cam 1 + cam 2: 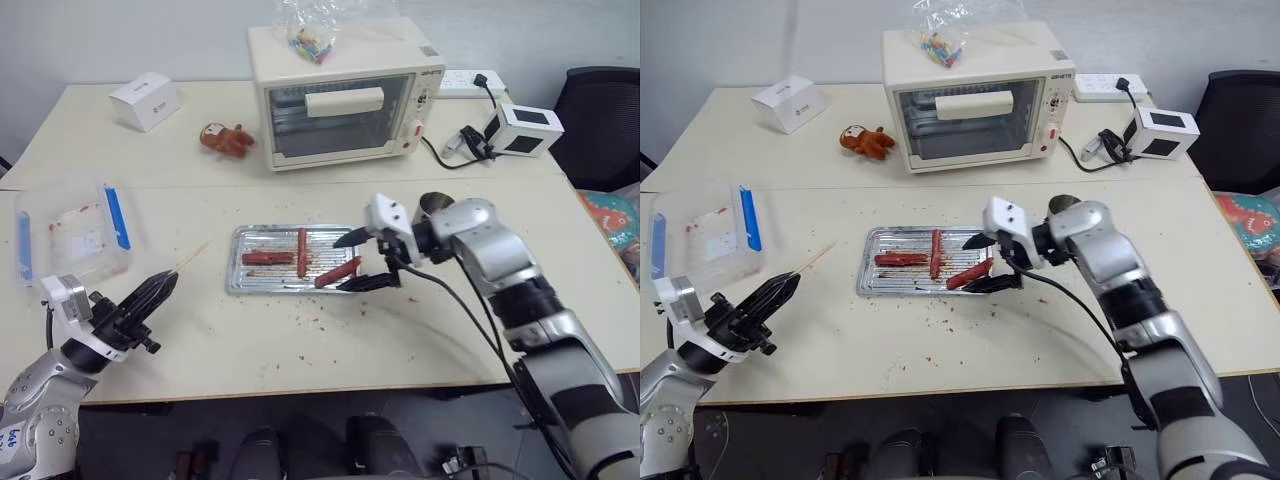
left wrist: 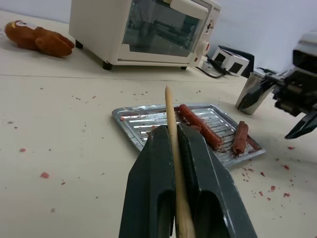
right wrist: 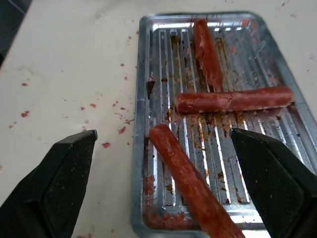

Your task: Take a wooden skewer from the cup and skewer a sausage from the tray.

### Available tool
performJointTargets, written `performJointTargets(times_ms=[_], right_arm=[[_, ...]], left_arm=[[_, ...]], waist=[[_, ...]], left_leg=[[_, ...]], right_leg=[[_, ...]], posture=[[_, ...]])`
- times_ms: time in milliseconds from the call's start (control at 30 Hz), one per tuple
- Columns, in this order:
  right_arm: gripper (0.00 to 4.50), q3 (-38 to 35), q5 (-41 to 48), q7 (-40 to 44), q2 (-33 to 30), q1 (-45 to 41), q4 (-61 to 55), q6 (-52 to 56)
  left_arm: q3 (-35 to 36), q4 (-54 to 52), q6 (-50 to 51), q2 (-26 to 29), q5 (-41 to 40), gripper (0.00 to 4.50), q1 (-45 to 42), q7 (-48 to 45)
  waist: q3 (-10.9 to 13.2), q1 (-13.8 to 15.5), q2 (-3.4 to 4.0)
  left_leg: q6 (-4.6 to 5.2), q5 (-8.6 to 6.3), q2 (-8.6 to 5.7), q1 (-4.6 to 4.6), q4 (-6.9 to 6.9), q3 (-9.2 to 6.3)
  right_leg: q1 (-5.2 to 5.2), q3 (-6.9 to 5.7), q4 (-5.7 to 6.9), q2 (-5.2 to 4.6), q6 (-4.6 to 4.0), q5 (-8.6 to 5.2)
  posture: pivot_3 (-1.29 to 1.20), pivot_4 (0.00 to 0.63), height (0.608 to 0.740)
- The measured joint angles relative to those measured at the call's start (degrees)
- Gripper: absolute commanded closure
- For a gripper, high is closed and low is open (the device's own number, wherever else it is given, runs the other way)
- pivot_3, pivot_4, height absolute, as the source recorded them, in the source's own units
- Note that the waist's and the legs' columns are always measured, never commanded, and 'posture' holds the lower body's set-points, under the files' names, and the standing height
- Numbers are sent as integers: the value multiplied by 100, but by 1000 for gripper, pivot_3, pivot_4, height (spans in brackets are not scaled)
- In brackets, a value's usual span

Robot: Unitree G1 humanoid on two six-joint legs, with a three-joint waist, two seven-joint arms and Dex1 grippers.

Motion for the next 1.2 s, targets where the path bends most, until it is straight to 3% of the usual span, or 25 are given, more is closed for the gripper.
performJointTargets(times_ms=[67,333,733,867,1200], right_arm=[[33,28,-166,-41,224,-188,436,-178],[2520,63,-576,247,586,-513,1448,-653],[2520,128,-980,344,910,-772,2244,-1160],[3352,120,-1018,356,918,-840,2391,-1288],[3352,50,-1013,642,892,-843,2399,-1431]], left_arm=[[-32,-131,3,-34,-17,4500,7,42],[-90,-446,16,-134,-52,4500,194,178],[-90,-495,17,-120,-142,4500,236,257],[-90,-495,16,-102,-142,4500,226,257],[-108,-483,13,123,-122,4500,87,62]], waist=[[0,-20,0],[0,-39,0],[0,-114,0],[0,-153,0],[0,-167,0]], left_leg=[[0,0,0,0,0,1],[0,0,2,0,-1,1],[-1,0,1,0,-1,-1],[-1,0,2,0,-2,-2],[-2,1,2,0,-4,-2]], right_leg=[[-1,1,5,1,0,0],[0,1,10,2,0,0],[0,0,11,1,0,0],[0,-1,12,2,0,0],[0,0,12,3,0,0]], posture=[[0,150,740],[0,150,740],[0,150,740],[0,150,740],[0,150,740]])
